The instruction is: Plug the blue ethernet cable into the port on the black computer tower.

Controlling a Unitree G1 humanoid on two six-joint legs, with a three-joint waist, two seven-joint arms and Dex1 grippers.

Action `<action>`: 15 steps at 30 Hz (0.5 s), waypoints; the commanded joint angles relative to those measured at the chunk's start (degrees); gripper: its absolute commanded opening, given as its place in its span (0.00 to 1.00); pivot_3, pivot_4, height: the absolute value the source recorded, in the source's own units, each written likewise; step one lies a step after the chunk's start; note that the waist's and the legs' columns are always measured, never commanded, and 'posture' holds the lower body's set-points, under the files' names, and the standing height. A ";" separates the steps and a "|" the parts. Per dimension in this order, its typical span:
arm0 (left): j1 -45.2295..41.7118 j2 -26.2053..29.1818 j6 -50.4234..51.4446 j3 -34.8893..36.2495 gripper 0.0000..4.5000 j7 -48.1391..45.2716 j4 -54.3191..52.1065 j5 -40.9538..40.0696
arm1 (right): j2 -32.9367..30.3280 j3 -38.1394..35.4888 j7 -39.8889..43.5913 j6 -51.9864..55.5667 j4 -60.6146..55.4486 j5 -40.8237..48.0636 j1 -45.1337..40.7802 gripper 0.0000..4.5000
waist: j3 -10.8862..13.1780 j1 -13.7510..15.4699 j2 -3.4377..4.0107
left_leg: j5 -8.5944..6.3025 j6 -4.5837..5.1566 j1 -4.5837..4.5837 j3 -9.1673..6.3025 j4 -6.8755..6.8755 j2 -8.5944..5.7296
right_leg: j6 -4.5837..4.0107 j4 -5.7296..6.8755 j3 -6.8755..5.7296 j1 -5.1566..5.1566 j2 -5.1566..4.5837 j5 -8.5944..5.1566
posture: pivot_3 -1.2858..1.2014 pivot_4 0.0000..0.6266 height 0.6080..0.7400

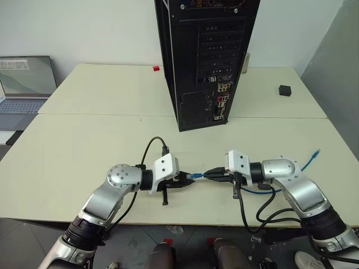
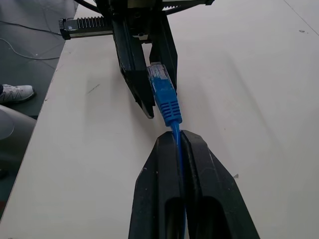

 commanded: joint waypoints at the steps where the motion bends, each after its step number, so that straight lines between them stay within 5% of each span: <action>1: -0.54 -0.28 -0.88 0.77 0.03 0.18 -0.94 -0.16 | -0.14 0.17 0.62 -0.32 -0.84 0.23 -1.32 0.00 | 0.00 0.00 0.00 | 0.00 0.00 0.00 0.00 0.00 0.00 | 0.00 0.00 0.00 0.00 0.00 0.00 | 0.52 0.24 1.00; 6: -0.11 0.13 -0.60 0.48 0.03 -0.60 -1.14 -0.58 | -0.19 0.12 0.61 -0.37 -0.62 0.14 -1.42 0.00 | 0.00 0.00 0.00 | 0.00 0.00 0.00 -0.01 0.00 0.00 | 0.00 0.00 0.00 0.00 0.00 0.00 | 0.52 0.24 1.00; 8: -0.20 0.49 -0.96 0.50 0.19 -0.75 -0.73 -0.09 | -0.24 0.06 0.61 -0.31 -0.58 0.13 -1.43 0.00 | 0.00 0.00 0.00 | 0.00 0.00 0.00 -0.01 0.00 0.00 | 0.00 0.00 0.00 0.00 0.00 0.00 | 0.52 0.24 1.00; 15: -0.14 0.32 -4.07 1.25 0.50 0.75 0.93 2.13 | -0.68 -0.24 0.74 -0.10 -0.22 0.06 -1.32 0.00 | 0.00 0.01 0.00 | 0.00 0.00 0.00 -0.01 0.00 0.00 | 0.00 0.00 0.00 0.00 0.00 0.00 | 0.52 0.24 1.00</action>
